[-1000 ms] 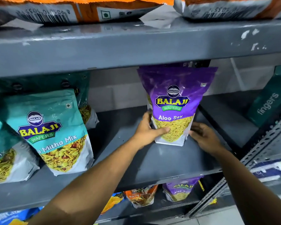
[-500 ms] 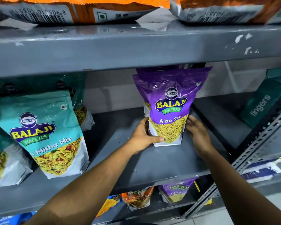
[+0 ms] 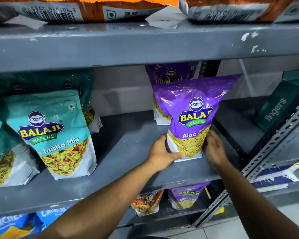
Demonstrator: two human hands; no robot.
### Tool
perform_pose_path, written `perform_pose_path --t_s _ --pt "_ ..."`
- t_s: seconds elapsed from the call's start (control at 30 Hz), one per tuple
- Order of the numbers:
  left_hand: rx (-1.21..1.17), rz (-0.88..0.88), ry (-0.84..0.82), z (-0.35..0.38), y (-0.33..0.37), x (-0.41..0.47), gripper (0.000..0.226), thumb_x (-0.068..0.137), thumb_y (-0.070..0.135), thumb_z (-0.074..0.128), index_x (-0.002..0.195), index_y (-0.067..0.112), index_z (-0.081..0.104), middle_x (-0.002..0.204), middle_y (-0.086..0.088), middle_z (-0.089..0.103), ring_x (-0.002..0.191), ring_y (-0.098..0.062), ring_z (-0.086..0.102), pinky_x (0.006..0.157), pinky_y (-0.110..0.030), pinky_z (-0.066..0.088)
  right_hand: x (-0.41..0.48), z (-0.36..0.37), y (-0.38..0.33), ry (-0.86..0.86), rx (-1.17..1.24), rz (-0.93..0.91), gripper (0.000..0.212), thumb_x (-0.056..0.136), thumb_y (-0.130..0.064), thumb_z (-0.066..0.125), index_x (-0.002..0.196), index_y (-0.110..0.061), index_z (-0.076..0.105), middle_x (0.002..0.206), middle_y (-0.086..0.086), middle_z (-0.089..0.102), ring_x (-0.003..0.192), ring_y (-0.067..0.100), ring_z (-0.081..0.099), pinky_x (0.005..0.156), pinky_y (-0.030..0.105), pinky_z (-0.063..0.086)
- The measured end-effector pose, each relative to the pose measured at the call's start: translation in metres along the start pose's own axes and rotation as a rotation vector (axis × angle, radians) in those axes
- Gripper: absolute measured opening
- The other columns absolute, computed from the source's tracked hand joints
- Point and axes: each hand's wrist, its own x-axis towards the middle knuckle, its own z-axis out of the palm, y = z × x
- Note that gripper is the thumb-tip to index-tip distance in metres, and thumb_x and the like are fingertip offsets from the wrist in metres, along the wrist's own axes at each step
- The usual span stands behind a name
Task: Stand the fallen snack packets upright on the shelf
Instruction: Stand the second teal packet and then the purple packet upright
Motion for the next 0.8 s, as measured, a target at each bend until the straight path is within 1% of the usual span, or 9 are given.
perform_pose_path --t_s 0.1,0.17,0.27,0.37,0.43,0.57,0.7,0.77,0.8 --pt "0.028 -0.006 0.015 0.003 -0.001 -0.004 0.081 0.045 0.036 0.088 0.119 0.020 0.057 0.116 0.000 0.072 0.106 -0.019 0.068 0.097 -0.044 0.054 -0.004 0.000 -0.002 0.015 0.009 0.001 0.039 0.081 -0.029 0.035 0.103 -0.016 0.065 0.094 -0.004 0.069 0.086 0.010 0.062 0.082 0.031 0.047" --pt "0.041 -0.014 0.003 0.002 0.001 -0.006 0.080 0.046 0.034 0.089 0.118 0.020 0.058 0.117 -0.001 0.072 0.107 -0.020 0.068 0.097 -0.045 0.054 -0.007 0.002 -0.002 0.038 0.021 0.013 0.042 0.081 -0.028 0.035 0.105 -0.012 0.065 0.092 -0.009 0.069 0.083 0.001 0.062 0.077 0.024 0.047" --pt "0.048 -0.011 -0.013 0.000 0.002 -0.007 0.081 0.047 0.033 0.089 0.120 0.018 0.057 0.118 -0.002 0.071 0.108 -0.021 0.068 0.098 -0.046 0.053 -0.011 0.003 -0.001 0.066 0.031 0.040 0.042 0.080 -0.034 0.035 0.105 -0.017 0.065 0.086 -0.020 0.068 0.078 -0.010 0.062 0.070 0.013 0.047" --pt "0.047 -0.019 -0.025 -0.001 0.003 -0.007 0.084 0.046 0.034 0.088 0.122 0.018 0.056 0.120 -0.003 0.071 0.110 -0.022 0.067 0.099 -0.047 0.053 -0.011 0.005 -0.002 0.068 0.019 0.038 0.045 0.080 -0.034 0.034 0.106 -0.014 0.065 0.092 -0.009 0.069 0.087 0.008 0.063 0.079 0.023 0.046" --pt "0.043 -0.021 -0.032 -0.001 0.005 -0.007 0.085 0.046 0.034 0.088 0.123 0.018 0.055 0.121 -0.003 0.070 0.111 -0.022 0.067 0.100 -0.047 0.052 -0.012 0.005 -0.002 0.077 0.020 0.029 0.047 0.080 -0.033 0.033 0.107 -0.011 0.065 0.096 -0.002 0.068 0.088 0.013 0.063 0.081 0.026 0.045" --pt "0.028 -0.018 -0.039 0.001 0.005 -0.009 0.084 0.049 0.031 0.088 0.124 0.018 0.053 0.122 -0.004 0.070 0.112 -0.023 0.066 0.100 -0.048 0.052 -0.013 0.004 -0.002 0.064 0.018 0.028 0.045 0.084 -0.031 0.033 0.110 -0.011 0.064 0.093 -0.007 0.068 0.082 -0.003 0.061 0.071 0.018 0.045" --pt "0.005 -0.010 -0.056 -0.001 0.003 -0.009 0.088 0.046 0.035 0.088 0.124 0.019 0.052 0.123 -0.003 0.069 0.114 -0.023 0.065 0.101 -0.048 0.051 -0.013 0.002 -0.001 0.048 0.023 0.004 0.041 0.089 -0.029 0.035 0.114 -0.012 0.063 0.092 -0.016 0.067 0.074 -0.020 0.059 0.061 0.000 0.043" --pt "0.011 0.016 -0.068 -0.002 0.000 -0.010 0.086 0.045 0.038 0.088 0.122 0.024 0.052 0.123 -0.001 0.069 0.114 -0.021 0.065 0.101 -0.048 0.052 -0.016 0.003 0.002 0.067 0.054 0.002 0.038 0.094 -0.030 0.038 0.123 -0.017 0.058 0.102 -0.011 0.068 0.085 -0.019 0.061 0.071 0.003 0.046" --pt "0.013 0.030 -0.068 -0.002 -0.003 -0.010 0.083 0.045 0.039 0.088 0.119 0.032 0.053 0.123 0.002 0.068 0.114 -0.018 0.065 0.101 -0.047 0.052 -0.019 0.003 0.004 0.090 0.075 0.006 0.037 0.096 -0.031 0.040 0.127 -0.020 0.055 0.112 -0.005 0.067 0.097 -0.011 0.062 0.082 0.011 0.049"
